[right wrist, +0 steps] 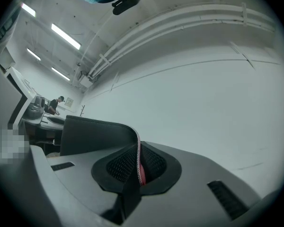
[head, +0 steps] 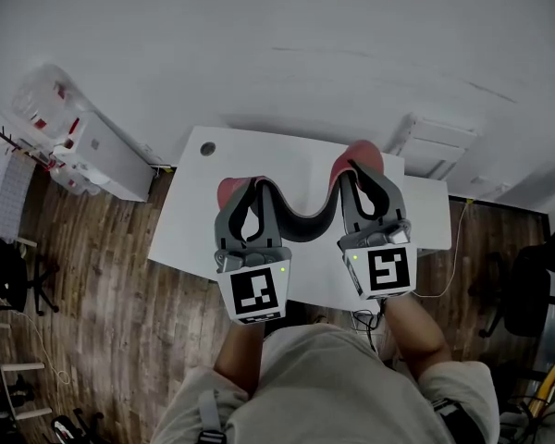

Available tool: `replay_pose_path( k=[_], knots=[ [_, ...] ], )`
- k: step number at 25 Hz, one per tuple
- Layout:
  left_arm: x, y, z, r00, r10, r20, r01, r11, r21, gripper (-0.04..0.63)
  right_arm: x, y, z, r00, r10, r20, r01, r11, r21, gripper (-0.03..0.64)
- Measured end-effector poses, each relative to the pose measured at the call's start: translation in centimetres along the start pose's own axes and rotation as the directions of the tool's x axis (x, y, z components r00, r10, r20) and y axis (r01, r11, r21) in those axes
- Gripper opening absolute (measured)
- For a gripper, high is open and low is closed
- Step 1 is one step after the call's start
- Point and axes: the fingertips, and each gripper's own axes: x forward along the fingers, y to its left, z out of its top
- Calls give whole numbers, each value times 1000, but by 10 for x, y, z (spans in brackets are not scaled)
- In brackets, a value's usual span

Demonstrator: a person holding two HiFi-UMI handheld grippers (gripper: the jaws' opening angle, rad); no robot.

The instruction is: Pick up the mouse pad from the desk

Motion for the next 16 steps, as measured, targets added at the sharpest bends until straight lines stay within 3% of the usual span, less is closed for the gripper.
replay_pose_path(
  k=[9, 16],
  knots=[
    [-7, 1, 2, 999, 11, -36, -12, 999, -36, 32, -4, 7, 5, 1000, 14, -4, -14, 1000, 8, 51],
    [-13, -1, 7, 1000, -10, 11, 10, 1000, 7, 32, -12, 8, 13, 1000, 0, 16, 0, 1000, 1, 51]
  ],
)
